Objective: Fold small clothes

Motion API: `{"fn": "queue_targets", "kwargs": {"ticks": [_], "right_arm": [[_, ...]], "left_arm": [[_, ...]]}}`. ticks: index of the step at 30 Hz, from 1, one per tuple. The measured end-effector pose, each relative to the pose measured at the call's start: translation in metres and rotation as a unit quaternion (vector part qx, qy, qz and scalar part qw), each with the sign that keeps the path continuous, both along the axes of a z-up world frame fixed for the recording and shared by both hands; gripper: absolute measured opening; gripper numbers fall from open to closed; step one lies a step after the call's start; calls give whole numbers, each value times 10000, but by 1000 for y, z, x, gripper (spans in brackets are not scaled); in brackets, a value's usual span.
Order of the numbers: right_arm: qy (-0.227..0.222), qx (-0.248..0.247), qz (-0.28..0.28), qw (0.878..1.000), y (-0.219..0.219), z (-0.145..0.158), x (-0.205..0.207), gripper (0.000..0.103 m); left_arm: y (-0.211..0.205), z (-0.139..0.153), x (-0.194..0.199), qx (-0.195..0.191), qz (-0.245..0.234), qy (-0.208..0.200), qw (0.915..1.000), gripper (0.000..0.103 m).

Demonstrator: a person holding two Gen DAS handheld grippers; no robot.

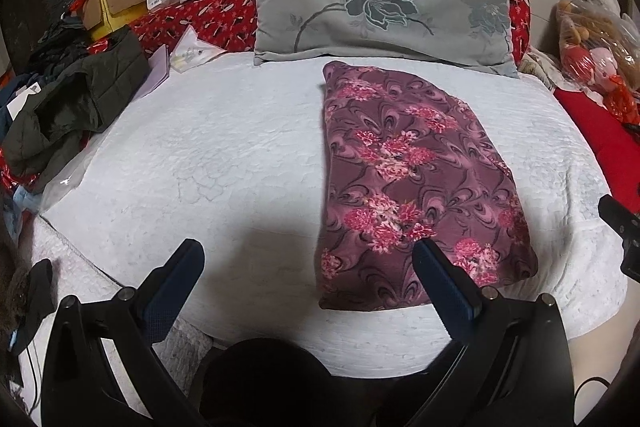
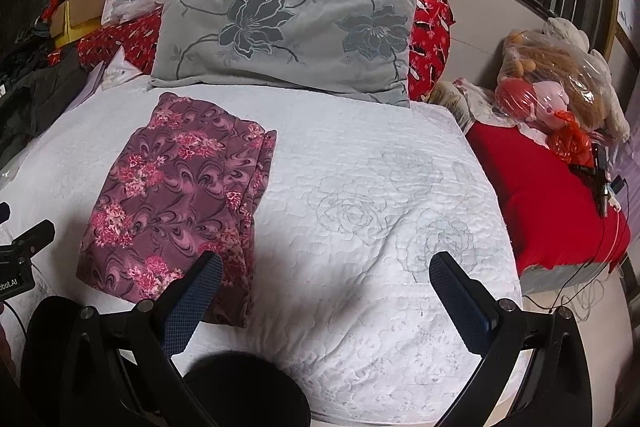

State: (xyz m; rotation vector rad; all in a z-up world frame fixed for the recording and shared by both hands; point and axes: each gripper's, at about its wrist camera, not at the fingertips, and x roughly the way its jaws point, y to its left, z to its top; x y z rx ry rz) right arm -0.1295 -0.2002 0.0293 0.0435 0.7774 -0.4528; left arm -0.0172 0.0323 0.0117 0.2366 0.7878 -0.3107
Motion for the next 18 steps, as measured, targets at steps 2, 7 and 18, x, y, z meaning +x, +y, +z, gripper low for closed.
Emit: {"fn": "queue_targets", "kwargs": {"ticks": [2,7,18], "right_arm": [[-9,17,-3,10000,0,0,0,103],[-22,21,-1,10000,-1,1,0,103],[-71,65,-33,9999,-8,3,2,103]], "left_arm": [[-2,0,0,-8,-28,13,10000,103],[-4,0,0,-6,-68,49,10000,103],[-8,-3,1,28,-88,104,9999,103]]}}
